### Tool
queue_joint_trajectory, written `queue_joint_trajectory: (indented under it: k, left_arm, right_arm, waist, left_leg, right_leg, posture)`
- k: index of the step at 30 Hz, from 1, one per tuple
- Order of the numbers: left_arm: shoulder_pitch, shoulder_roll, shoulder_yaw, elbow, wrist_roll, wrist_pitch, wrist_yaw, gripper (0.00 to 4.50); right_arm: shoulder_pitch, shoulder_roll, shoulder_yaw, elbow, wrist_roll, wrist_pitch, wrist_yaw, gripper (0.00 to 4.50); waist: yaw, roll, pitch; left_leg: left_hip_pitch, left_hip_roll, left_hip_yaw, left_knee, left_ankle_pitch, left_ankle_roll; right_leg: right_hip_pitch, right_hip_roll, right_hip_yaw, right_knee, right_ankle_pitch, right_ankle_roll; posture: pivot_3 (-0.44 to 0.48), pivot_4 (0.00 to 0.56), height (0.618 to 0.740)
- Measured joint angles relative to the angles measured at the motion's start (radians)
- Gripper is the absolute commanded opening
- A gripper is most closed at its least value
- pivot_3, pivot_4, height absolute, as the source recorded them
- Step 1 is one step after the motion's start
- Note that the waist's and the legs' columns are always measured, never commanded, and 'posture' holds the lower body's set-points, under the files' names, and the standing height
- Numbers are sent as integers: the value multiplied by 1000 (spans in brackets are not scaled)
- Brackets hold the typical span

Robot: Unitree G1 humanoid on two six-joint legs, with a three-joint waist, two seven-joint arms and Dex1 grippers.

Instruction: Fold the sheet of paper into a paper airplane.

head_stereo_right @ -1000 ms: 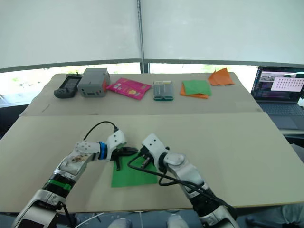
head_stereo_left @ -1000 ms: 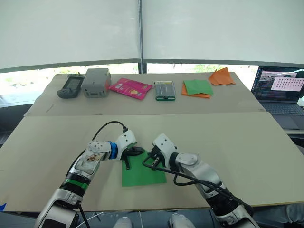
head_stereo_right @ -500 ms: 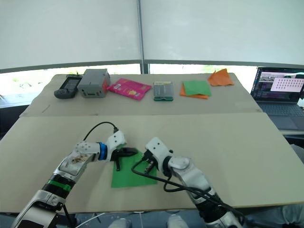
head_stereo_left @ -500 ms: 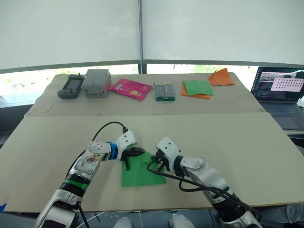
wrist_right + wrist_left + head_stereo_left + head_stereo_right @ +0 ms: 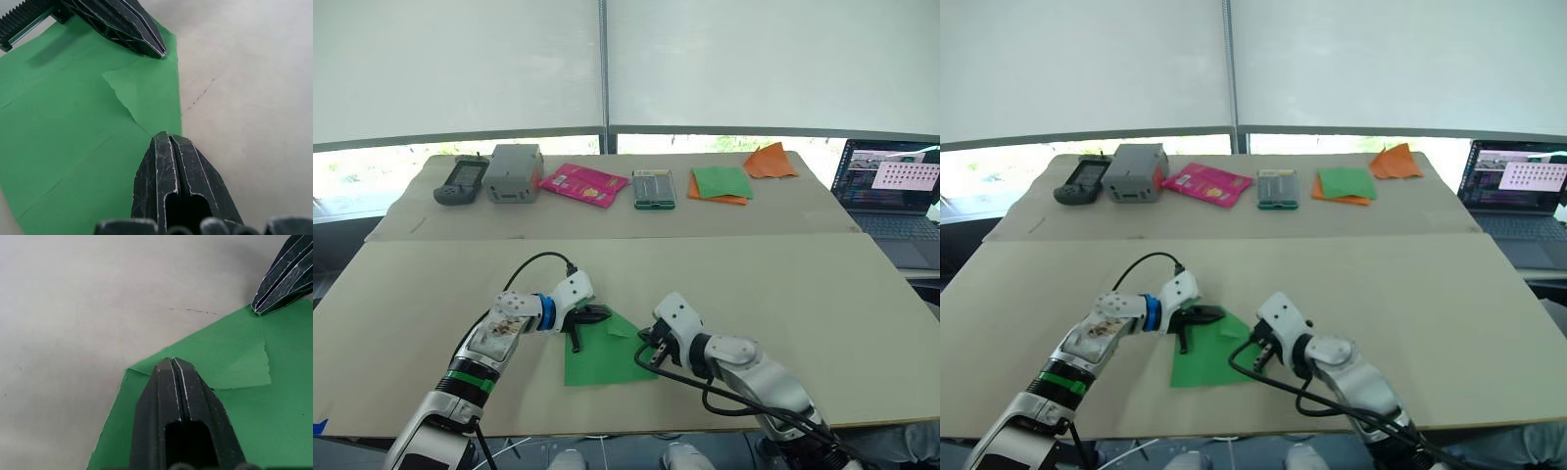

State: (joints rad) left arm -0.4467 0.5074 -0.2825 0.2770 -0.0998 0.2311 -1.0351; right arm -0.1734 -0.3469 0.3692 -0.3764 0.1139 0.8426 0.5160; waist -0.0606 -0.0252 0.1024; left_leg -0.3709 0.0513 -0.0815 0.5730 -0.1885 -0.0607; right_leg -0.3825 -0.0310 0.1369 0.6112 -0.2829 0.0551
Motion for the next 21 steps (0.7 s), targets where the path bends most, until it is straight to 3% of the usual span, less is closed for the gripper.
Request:
queue_joint_trajectory:
  k: [7,12,21]
  left_arm:
    - [-9,1,3,1,0,-1,-7,0]
    - [-11,3,5,2,0,-1,-9,0]
    - [-10,2,6,-3,0,-1,-5,0]
  right_arm:
    - [19,16,-50,-56,66,25,7,18]
    - [3,9,-26,-145,89,-103,48,18]
    - [-102,45,39,95,-5,-243,39,18]
  waist:
    - [1,2,3]
    - [0,3,5]
    - [1,2,5]
  left_leg:
    - [-2,0,0,0,0,0]
    - [-2,0,0,0,0,0]
    - [-2,0,0,0,0,1]
  right_leg:
    - [-2,0,0,0,0,0]
    - [-3,0,0,0,0,0]
    - [-3,0,0,0,0,0]
  posture:
    - [0,150,740]
    - [0,150,740]
    - [0,150,740]
